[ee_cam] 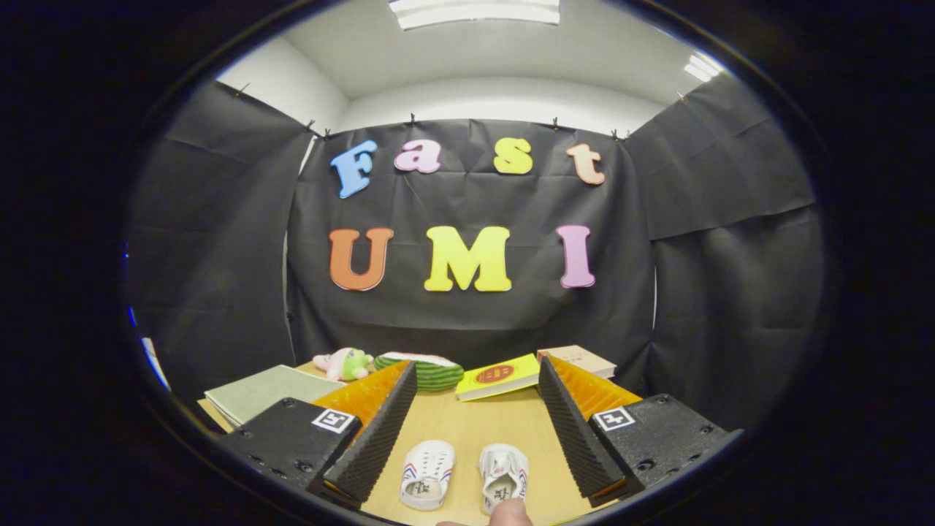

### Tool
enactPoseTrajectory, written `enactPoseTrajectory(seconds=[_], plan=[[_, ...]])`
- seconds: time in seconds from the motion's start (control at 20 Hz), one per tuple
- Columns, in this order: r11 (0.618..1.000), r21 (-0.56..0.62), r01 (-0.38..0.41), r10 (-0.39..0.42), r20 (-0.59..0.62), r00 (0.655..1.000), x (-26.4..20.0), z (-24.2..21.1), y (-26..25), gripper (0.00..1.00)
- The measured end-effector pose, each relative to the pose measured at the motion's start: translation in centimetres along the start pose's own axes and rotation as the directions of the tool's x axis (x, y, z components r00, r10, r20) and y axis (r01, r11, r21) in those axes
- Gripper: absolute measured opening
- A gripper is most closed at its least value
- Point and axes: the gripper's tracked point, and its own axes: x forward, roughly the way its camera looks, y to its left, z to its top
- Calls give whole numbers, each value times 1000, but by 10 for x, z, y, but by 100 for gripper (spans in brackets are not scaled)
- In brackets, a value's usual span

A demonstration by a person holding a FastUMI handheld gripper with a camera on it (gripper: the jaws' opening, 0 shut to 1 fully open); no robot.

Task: Open the storage box then place both shoes into the box .Put the left shoe in first, then the right shoe, with the right side of both shoes facing outward in a uniform manner.

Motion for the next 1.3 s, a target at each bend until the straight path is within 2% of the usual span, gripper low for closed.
enactPoseTrajectory(seconds=[0.45,0.65,0.75,0.85,1.0,1.1,1.3], plan=[[992,37,-117,120,-82,989,15,-14,30,100],[968,82,-237,247,-134,960,24,-20,62,100],[946,85,-313,323,-164,932,28,-23,80,100],[905,111,-411,425,-201,882,31,-32,106,100],[817,227,-529,575,-267,773,30,-59,140,100],[757,339,-558,650,-308,695,31,-81,158,100],[668,509,-543,741,-383,552,37,-127,180,100]])
